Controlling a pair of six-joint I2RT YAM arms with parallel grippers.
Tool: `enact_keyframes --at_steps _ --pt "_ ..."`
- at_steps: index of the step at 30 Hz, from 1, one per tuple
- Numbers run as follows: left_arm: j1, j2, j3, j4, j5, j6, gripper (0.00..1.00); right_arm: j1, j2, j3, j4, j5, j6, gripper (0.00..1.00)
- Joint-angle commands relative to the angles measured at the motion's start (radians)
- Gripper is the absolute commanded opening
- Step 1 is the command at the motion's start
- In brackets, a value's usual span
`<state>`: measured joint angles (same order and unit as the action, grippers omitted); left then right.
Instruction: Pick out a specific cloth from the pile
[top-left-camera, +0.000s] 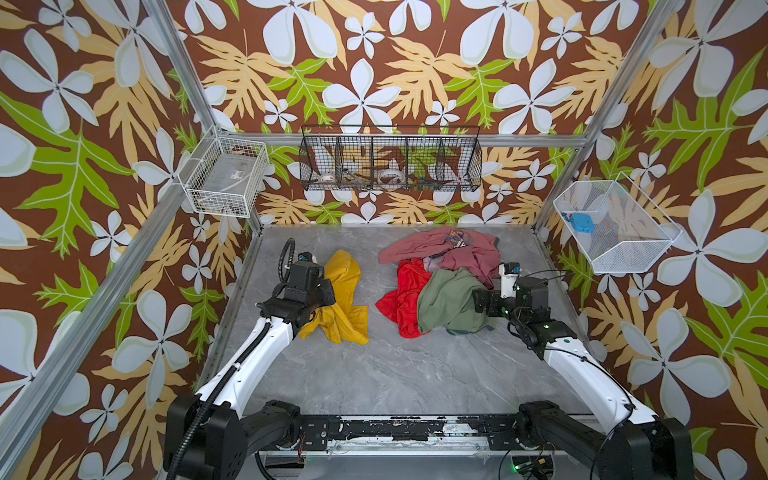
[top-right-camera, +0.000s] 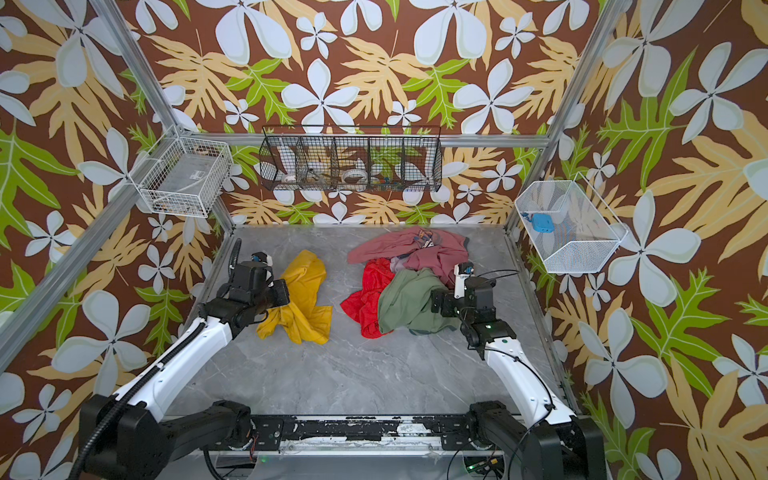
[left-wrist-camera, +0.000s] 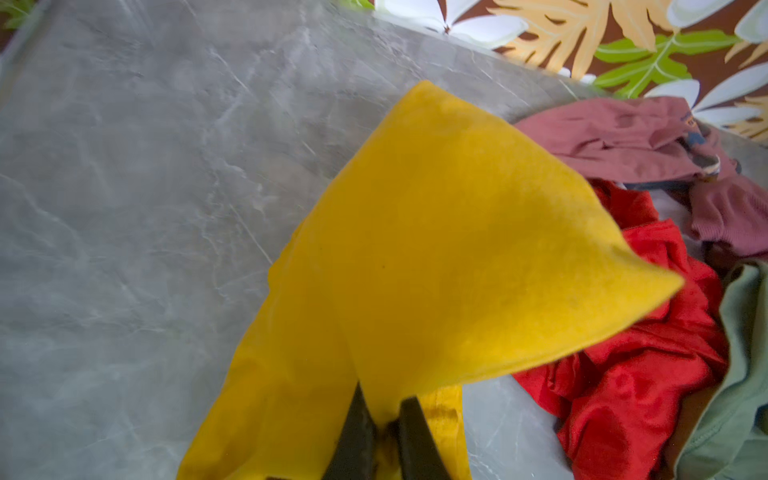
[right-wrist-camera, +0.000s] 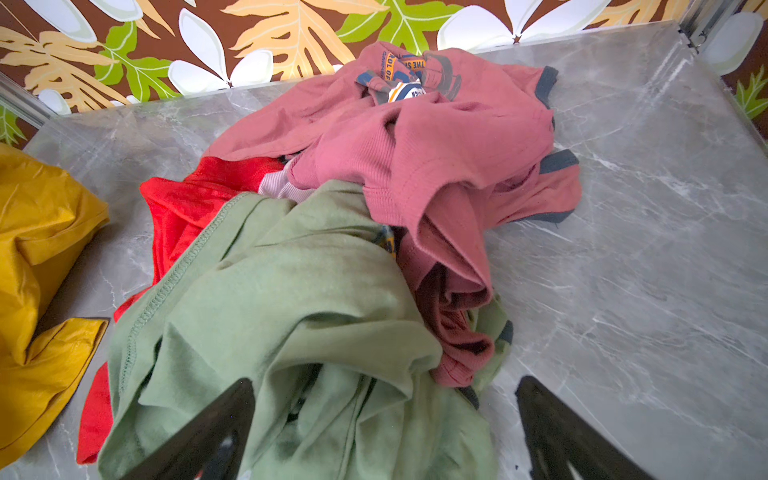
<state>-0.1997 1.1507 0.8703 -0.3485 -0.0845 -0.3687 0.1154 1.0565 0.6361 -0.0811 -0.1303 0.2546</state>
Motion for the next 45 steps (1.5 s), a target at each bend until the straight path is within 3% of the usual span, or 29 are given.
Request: enact_keyframes --at_steps 1,6,14,20,25,36,45 --pt "0.048 -0.04 0.015 0.027 0.023 0.016 0.0 0.0 -0.002 0.004 0.012 -0.006 0.01 0.98" --pt "0.127 -0.037 0.05 0.045 0.077 0.034 0.0 0.001 0.0 0.02 0.008 -0.015 0.017 0.97" --pt "0.141 0.058 0.212 0.009 -0.179 0.168 0.0 0.001 -0.012 0.039 -0.008 -0.005 0.018 0.96" --pt "0.137 0.108 0.232 0.008 -0.285 0.187 0.0 0.002 -0.012 0.037 -0.008 0.008 0.032 0.95" --pt "0.135 0.114 0.14 0.082 -0.22 0.152 0.0 0.008 0.004 0.048 -0.005 0.006 0.035 0.94" --pt "0.121 0.306 0.091 0.143 -0.21 0.055 0.0 0.018 0.001 0.045 -0.012 0.019 0.041 0.93" --pt "0.09 0.198 -0.007 0.199 -0.119 -0.078 0.0 0.019 0.013 0.036 -0.003 0.018 0.044 0.92"
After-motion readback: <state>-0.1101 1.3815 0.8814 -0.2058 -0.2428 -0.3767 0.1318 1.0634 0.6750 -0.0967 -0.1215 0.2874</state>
